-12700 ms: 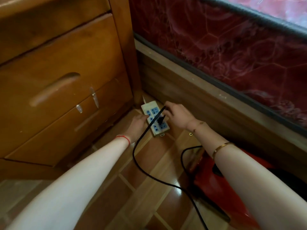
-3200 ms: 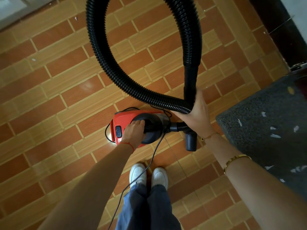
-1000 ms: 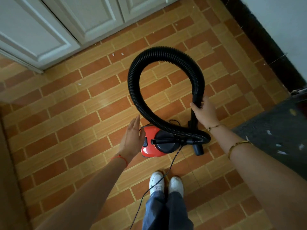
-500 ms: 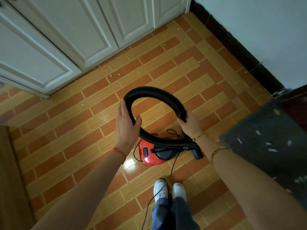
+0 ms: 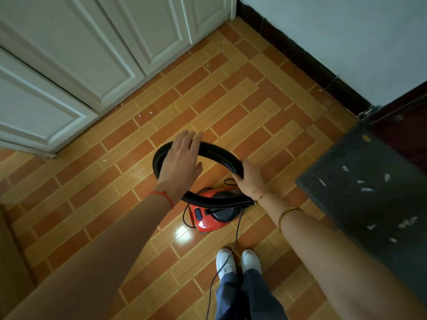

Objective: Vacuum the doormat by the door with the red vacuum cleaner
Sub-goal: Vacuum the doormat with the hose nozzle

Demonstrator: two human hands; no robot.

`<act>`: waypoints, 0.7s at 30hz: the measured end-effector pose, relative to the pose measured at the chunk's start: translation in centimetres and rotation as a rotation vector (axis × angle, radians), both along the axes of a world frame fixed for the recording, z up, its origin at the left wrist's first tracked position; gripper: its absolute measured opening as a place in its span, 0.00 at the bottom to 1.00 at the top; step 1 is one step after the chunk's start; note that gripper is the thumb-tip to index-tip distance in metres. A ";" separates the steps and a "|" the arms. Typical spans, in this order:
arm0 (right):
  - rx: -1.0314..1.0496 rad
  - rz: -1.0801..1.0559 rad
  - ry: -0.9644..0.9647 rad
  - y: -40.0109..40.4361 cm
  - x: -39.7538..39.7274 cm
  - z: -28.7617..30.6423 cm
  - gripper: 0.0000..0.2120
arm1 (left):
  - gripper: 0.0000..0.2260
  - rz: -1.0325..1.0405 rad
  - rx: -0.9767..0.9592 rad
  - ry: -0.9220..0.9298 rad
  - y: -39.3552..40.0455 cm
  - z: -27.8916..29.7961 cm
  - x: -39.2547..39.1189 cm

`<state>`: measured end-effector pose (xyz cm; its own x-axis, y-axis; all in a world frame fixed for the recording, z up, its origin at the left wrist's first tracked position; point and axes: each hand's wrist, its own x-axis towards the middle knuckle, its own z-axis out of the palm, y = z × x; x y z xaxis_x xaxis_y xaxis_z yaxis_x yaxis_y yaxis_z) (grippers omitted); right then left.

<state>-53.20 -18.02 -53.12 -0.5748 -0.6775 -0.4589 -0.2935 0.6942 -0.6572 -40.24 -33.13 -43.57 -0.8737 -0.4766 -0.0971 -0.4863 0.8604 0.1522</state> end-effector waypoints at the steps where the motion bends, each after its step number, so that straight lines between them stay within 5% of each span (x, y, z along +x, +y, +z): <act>1: -0.007 0.012 0.011 0.1 0.3 0.0 0.13 | 0.31 -0.077 -0.025 -0.058 0.2 0.0 -0.7; 6: -0.043 0.068 0.058 1.0 1.9 -0.7 0.13 | 0.14 -0.347 -0.157 -0.397 2.2 -0.1 -4.6; 13: 0.000 0.189 0.094 3.2 3.3 -3.1 0.14 | 0.14 -0.426 0.005 -0.738 4.3 -2.6 -5.3; 17: 0.078 0.138 0.025 4.7 2.5 -3.8 0.13 | 0.12 -0.328 0.245 -0.744 5.7 -3.4 -4.8; 21: 0.093 0.153 0.010 5.6 1.5 -3.0 0.17 | 0.12 -0.296 0.274 -0.657 6.8 -3.0 -4.7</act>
<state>-51.72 -12.42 -56.13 -0.4732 -0.7126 -0.5180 -0.4071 0.6983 -0.5888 -44.90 -26.32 -46.53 -0.6830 -0.1160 -0.7211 -0.3056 0.9421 0.1379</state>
